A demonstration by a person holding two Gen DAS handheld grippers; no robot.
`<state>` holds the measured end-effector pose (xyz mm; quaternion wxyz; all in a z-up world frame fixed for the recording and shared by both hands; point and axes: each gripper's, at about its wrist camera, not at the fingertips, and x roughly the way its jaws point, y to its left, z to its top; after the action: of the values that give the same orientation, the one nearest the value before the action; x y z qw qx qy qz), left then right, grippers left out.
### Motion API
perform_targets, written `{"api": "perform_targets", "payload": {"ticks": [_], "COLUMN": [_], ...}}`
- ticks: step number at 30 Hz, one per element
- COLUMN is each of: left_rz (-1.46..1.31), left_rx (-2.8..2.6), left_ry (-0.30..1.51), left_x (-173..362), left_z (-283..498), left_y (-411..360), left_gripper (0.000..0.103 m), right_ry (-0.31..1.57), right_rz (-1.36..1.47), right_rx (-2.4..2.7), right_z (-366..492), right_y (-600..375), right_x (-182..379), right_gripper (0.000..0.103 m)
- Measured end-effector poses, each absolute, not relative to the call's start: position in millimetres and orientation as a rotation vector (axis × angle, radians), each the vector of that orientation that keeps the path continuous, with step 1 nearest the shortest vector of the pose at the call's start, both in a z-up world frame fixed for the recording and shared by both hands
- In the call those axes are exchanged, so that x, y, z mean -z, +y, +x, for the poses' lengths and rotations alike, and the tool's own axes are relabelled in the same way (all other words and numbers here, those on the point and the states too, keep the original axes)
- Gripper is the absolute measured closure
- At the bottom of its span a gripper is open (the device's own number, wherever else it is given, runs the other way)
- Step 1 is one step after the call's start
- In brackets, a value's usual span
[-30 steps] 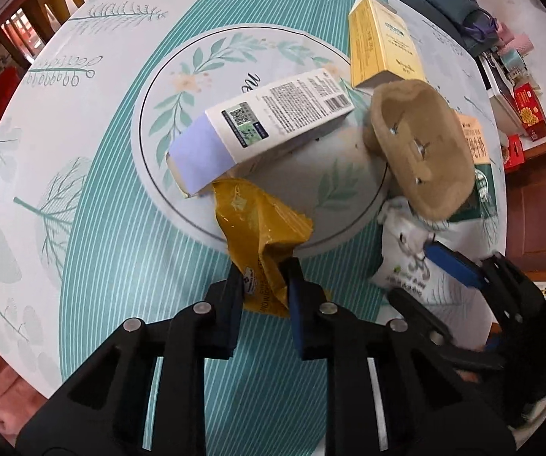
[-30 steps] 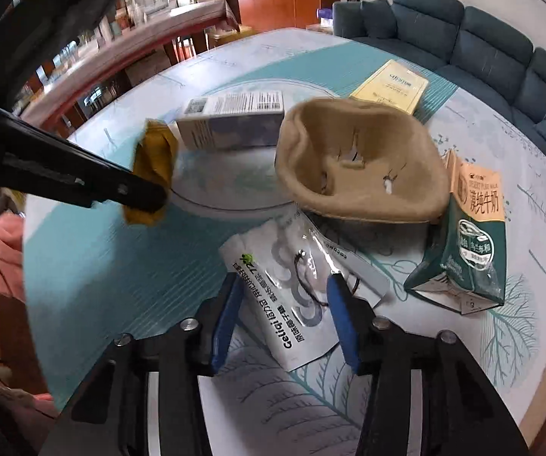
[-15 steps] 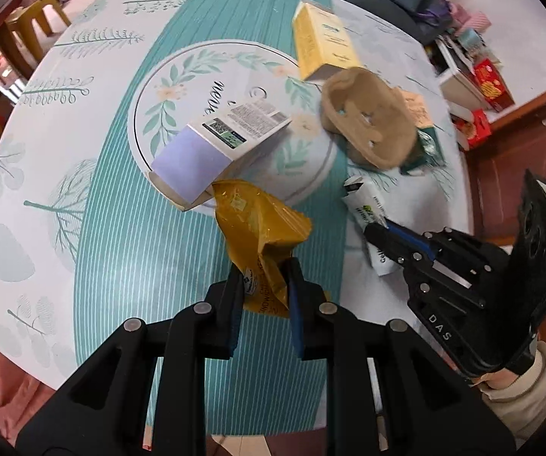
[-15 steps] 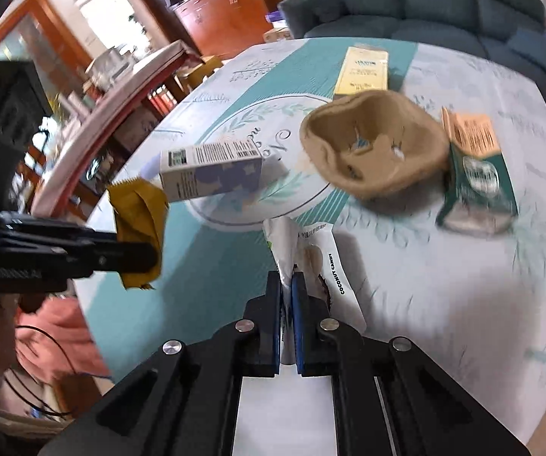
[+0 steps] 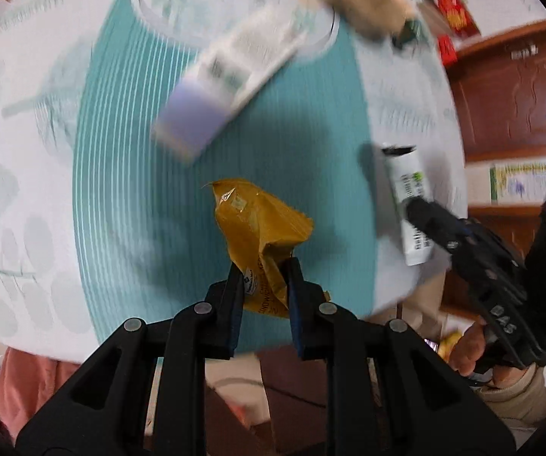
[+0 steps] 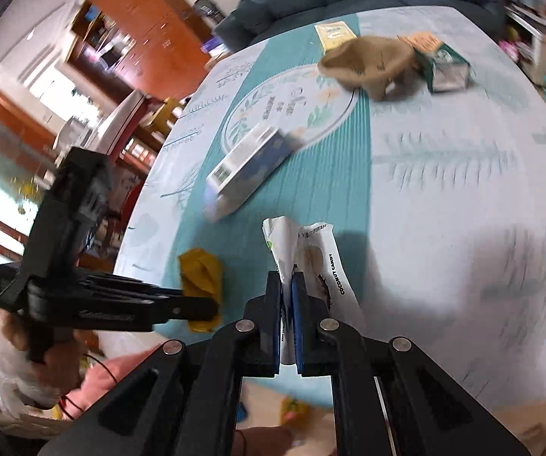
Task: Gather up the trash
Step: 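Carry the yellow bag and white packet over the trash bin with both tools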
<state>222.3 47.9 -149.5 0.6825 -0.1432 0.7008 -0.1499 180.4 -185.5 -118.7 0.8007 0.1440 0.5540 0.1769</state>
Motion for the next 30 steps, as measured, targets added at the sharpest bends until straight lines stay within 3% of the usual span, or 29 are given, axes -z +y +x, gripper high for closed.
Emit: {"api": "perform_targets", "payload": {"ticks": [16,24,30], "left_rz": [-0.077,-0.024,-0.018], "left_rx": [0.556,0.586,0.527], "left_ry": [1.549,1.517,1.494], "left_x": [155,168,208], "left_z": [125,81,49], "left_y": [68,48,36], "left_gripper": [0.086,0.086,0.086], "right_ry": [1.242,1.298,1.335], "right_rz": [0.477,0.517,0.576], "right_rx": [-0.194,-0.157,-0.145], "right_z": [47,11,-11], "right_y": [-121,-140,-160], "right_x": [157,206,262], "right_gripper": [0.098,0.098,0.098]}}
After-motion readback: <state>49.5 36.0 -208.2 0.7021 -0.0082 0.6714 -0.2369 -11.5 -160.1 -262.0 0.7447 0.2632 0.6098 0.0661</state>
